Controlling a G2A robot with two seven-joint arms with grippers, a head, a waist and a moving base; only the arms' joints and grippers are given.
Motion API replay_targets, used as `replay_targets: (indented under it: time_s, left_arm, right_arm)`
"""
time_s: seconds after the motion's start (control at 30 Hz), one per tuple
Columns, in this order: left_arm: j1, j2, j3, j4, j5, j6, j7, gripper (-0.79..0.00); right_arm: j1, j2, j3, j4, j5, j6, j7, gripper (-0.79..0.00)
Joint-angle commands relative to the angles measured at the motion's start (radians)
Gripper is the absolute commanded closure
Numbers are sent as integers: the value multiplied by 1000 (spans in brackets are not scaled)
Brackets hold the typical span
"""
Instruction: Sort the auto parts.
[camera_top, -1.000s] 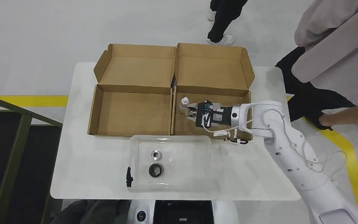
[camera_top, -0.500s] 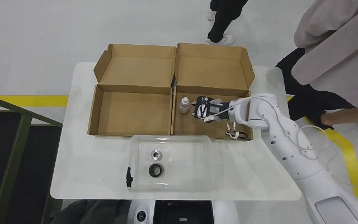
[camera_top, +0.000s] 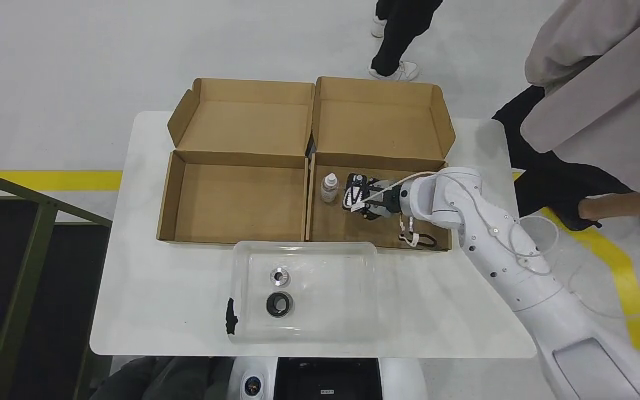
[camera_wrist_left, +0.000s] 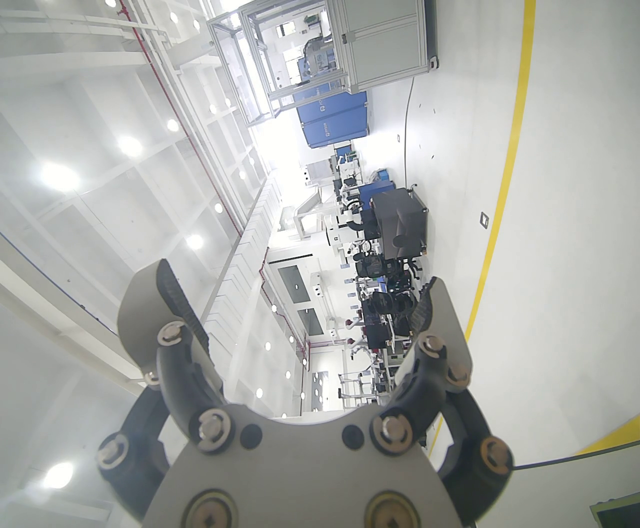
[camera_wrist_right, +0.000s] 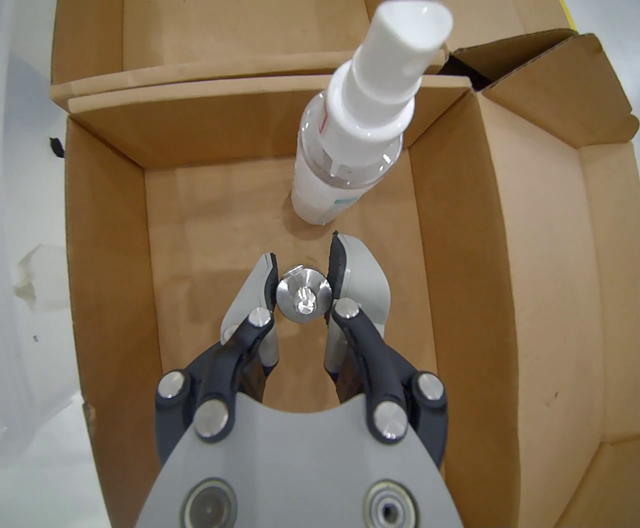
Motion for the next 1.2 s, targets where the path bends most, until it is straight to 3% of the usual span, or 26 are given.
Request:
replay_targets:
  time_s: [0.0,0.17,0.27,0.57,1.17]
  left_arm:
    - [0,0,0,0,0,0,0,-785]
    - [0,0,0,0,0,0,0,-785]
    - [0,0,0,0,0,0,0,-785]
    - [0,0,0,0,0,0,0,-785]
    - [0,0,0,0,0,0,0,-785]
  right_arm:
    - [3,-3,-6,11,-3,2,-3,0]
    - [15,-11,-22,36,-13,4,-11,-80]
    - [17,-15,-29,48,-20,13,-13,-200]
    - [22,-24,-41,49,-29,19,-20,-296]
    - [-158,43,160,-255,0,-20,-31,-345]
